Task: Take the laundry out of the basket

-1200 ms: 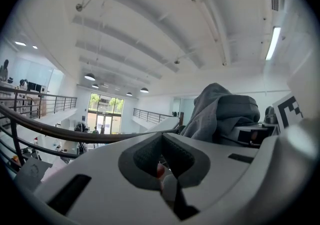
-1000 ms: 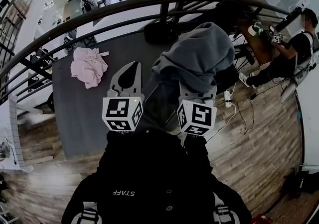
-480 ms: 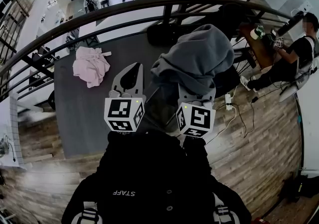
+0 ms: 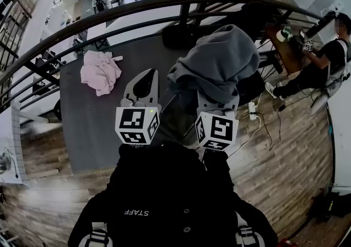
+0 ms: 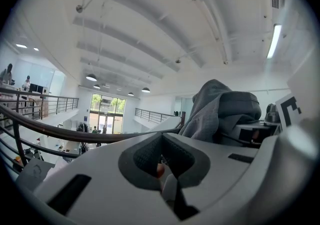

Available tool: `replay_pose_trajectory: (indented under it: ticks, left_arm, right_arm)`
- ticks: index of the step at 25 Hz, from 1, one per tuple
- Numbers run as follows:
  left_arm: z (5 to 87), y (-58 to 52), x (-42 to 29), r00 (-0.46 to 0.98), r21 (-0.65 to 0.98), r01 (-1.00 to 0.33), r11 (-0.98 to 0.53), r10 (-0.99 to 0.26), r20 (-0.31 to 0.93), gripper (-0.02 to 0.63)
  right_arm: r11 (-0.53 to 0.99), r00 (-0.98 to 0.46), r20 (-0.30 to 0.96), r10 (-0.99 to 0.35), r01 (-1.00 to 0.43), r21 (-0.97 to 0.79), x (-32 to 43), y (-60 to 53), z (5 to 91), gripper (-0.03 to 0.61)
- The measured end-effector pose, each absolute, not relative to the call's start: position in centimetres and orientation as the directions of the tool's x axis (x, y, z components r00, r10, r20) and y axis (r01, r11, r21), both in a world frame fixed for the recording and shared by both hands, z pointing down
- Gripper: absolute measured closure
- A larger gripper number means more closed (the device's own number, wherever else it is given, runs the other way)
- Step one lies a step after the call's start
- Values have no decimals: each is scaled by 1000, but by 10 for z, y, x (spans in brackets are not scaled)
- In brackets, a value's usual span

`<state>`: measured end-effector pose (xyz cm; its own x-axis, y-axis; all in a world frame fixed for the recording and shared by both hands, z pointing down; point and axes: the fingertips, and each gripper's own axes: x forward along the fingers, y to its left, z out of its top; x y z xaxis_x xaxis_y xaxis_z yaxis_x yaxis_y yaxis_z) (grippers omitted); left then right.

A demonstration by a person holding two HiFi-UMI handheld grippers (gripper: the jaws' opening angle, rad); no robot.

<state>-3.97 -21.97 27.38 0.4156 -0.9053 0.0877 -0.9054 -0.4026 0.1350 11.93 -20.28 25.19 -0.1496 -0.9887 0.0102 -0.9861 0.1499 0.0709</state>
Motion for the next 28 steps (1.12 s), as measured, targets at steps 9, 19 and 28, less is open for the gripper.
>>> replay_pose_trajectory:
  ticks: [9, 19, 28]
  left_arm:
    - [274, -223, -43, 406, 132, -910, -394, -910, 88, 612]
    - [278, -225, -42, 406, 138, -909, -392, -909, 91, 612]
    - [280, -224, -45, 400, 144, -912, -385, -912, 92, 612]
  right_arm:
    - [146, -146, 6, -989, -987, 68, 120, -209, 251, 278]
    - [155, -155, 7, -988, -985, 72, 116, -213, 254, 278]
    - [155, -155, 7, -988, -985, 76, 114, -214, 254, 278]
